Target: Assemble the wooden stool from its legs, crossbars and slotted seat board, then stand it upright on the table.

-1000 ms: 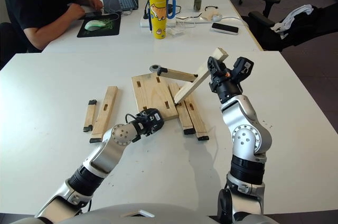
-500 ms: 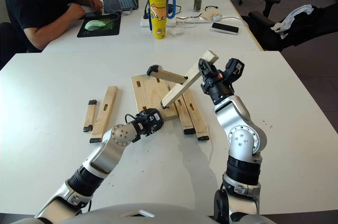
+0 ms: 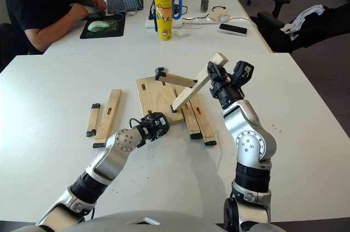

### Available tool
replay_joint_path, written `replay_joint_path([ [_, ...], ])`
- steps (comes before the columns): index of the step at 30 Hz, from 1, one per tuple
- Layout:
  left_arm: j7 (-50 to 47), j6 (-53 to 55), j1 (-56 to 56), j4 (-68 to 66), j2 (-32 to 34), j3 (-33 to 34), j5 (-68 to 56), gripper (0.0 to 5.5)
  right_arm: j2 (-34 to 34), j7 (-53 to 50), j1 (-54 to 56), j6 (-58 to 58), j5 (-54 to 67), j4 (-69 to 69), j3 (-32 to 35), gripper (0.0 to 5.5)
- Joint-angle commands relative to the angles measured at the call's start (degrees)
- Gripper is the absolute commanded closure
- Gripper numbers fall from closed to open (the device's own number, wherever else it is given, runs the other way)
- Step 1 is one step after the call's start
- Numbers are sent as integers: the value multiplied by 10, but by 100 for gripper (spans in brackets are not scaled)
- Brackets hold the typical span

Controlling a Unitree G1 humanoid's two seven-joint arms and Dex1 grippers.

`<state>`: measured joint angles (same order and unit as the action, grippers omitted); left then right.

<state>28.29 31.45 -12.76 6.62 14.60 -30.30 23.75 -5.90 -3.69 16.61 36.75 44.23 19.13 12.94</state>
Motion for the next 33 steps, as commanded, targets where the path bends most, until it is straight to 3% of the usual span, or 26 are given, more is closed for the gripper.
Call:
replay_joint_path([
  [1, 11, 42, 39, -36, 17, -6, -1, 266, -11, -7, 4, 18, -8, 10, 0, 446],
  [5, 9, 49, 43, -29, 15, -6, -1, 266, -14, 5, -2, 13, -35, 13, -28, 446],
  [13, 7, 57, 42, -23, 12, -5, -3, 266, -15, 9, 3, -4, -171, 52, -177, 446],
  [26, -6, 65, 43, -27, 5, -1, -4, 266, -11, 15, -74, -9, -263, 53, -238, 446],
  [33, -6, 65, 41, -31, 4, 0, -5, 266, 2, 25, -71, -13, -276, 41, -237, 446],
])
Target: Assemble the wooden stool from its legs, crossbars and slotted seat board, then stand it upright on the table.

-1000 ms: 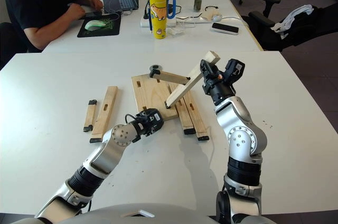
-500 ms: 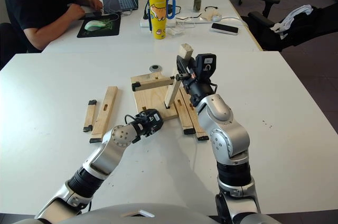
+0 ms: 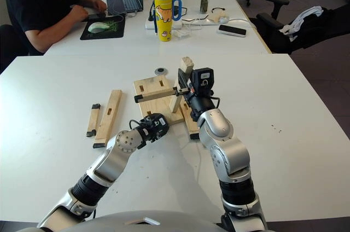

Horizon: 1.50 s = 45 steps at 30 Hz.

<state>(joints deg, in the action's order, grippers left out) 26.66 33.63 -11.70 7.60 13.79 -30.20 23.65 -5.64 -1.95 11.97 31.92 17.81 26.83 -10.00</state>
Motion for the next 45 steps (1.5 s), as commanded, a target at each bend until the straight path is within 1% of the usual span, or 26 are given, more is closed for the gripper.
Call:
replay_joint_path([
  [1, 10, 43, 30, -43, 13, 0, -5, 266, 0, 9, -22, 34, -10, -36, -4, 446],
  [4, 8, 41, 29, -50, 14, 2, -5, 266, 12, 16, -14, 35, 7, -32, 15, 446],
  [5, 7, 41, 29, -54, 14, 2, -5, 266, 18, 19, -10, 35, 16, -28, 23, 410],
  [6, 6, 40, 29, -57, 14, 2, -5, 266, 21, 21, -7, 35, 20, -25, 28, 405],
  [11, -2, 39, 28, -72, 16, 2, -5, 266, 28, 27, 10, 51, 30, -10, 44, 327],
  [14, -4, 36, 29, -81, 19, 3, -7, 266, 24, 31, 16, 62, 48, 10, 66, 327],
  [16, -4, 32, 27, -89, 23, 6, -9, 266, 25, 32, 34, 70, 75, 36, 98, 327],
  [20, -6, 21, 25, -105, 30, 16, -11, 266, 23, 21, 142, 67, 136, 52, 174, 327],
  [24, -5, 10, 21, -122, 35, 26, -12, 266, 2, 33, 260, 54, 154, -9, 207, 394],
  [27, -3, 5, 18, -130, 36, 29, -12, 266, 1, 49, 326, 28, 147, -63, 200, 449],
  [29, -3, 4, 17, -131, 36, 30, -14, 266, 12, 49, 342, 15, 137, -90, 188, 479],
  [30, -2, 3, 15, -132, 35, 29, -14, 266, 17, 48, 333, 15, 128, -100, 175, 488],
  [32, -1, 2, 13, -135, 33, 27, -15, 266, 35, 27, 278, 42, 112, -130, 147, 524],
  [33, -1, 2, 14, -134, 33, 27, -15, 266, 36, 15, 234, 86, 97, -155, 114, 540],
  [35, -1, 2, 13, -135, 32, 24, -15, 266, 37, 2, 143, 161, 85, -181, 64, 547],
  [36, 0, 2, 12, -136, 31, 24, -16, 266, 39, 2, 109, 179, 85, -176, 52, 547],
  [37, 0, 1, 10, -138, 30, 23, -16, 266, 43, 1, 99, 169, 83, -161, 55, 547],
  [38, 0, 3, 11, -137, 30, 25, -18, 266, 45, 7, 111, 141, 84, -147, 64, 547],
  [41, -3, 7, 16, -135, 29, 30, -20, 266, 55, 13, 204, 57, 120, -122, 145, 547],
  [43, -6, 6, 18, -138, 28, 31, -20, 266, 29, 21, 255, 33, 126, -108, 181, 547],
  [45, -9, 7, 21, -137, 28, 32, -21, 266, -32, 28, 281, 20, 86, -98, 195, 547],
])
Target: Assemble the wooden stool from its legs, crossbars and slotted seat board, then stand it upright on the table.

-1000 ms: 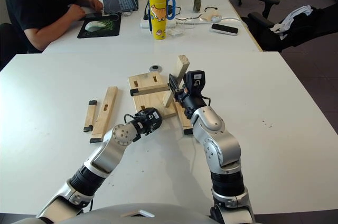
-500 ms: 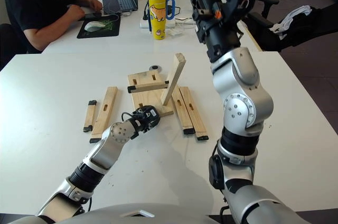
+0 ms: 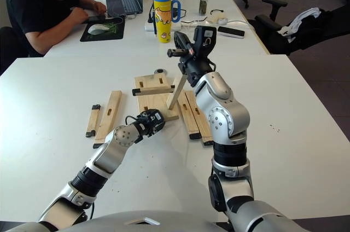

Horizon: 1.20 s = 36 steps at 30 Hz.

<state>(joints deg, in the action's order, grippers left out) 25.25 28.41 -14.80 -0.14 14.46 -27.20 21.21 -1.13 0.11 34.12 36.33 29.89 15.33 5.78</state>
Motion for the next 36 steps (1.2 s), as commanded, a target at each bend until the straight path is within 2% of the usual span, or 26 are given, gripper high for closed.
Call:
replay_joint_path([
  [1, 4, 60, 53, -59, 20, 3, 3, 266, -95, 7, 57, -22, -39, 18, 51, 547],
  [3, 1, 61, 56, -57, 19, 4, 2, 266, -139, 15, 6, -6, -65, 8, 57, 547],
  [5, -2, 64, 59, -53, 18, 7, 0, 266, -173, 40, -87, 51, -76, -2, 29, 547],
  [8, -3, 67, 65, -44, 19, 12, -3, 266, -204, 99, -220, 156, -35, 45, -36, 499],
  [11, -2, 68, 69, -38, 21, 14, -3, 266, -195, 118, -274, 227, 4, 99, -56, 458],
  [17, -1, 69, 70, -38, 17, 13, -3, 266, -197, 127, -276, 255, 2, 104, -68, 367],
  [24, 0, 66, 65, -40, 14, 8, -2, 266, -162, 109, -262, 264, -14, 86, -96, 260],
  [36, 6, 57, 51, -55, 15, 1, 0, 266, -137, 73, -247, 286, -67, 54, -120, 260],
])
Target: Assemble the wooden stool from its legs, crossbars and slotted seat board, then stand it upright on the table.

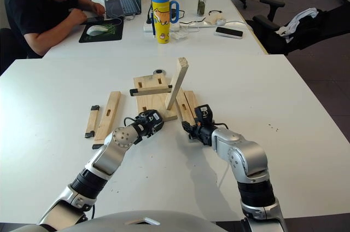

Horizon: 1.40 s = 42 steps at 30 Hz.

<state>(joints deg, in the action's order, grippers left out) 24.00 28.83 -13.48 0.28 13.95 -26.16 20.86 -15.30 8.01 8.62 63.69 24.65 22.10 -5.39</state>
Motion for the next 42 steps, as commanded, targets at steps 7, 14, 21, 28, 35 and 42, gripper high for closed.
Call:
replay_joint_path([
  [7, 17, 52, 33, -63, 20, -10, 2, 266, 19, -13, 22, 28, -40, -33, -39, 260],
  [14, 20, 51, 29, -66, 15, -15, 0, 266, 31, -53, 42, 70, -97, -43, -76, 260],
  [21, 23, 63, 25, -61, 2, -15, -8, 266, 56, -59, 66, 62, -119, -70, -53, 260],
  [28, 30, 81, 26, -45, -15, -20, -21, 266, 72, -49, 78, 46, -128, -100, -46, 301],
  [35, 32, 61, 22, -36, 1, -13, -23, 266, 114, -59, 88, -21, -123, -69, 24, 341],
  [42, 50, 38, 17, -11, 11, -6, -41, 266, 119, -57, 107, -164, -127, -48, 87, 341],
])
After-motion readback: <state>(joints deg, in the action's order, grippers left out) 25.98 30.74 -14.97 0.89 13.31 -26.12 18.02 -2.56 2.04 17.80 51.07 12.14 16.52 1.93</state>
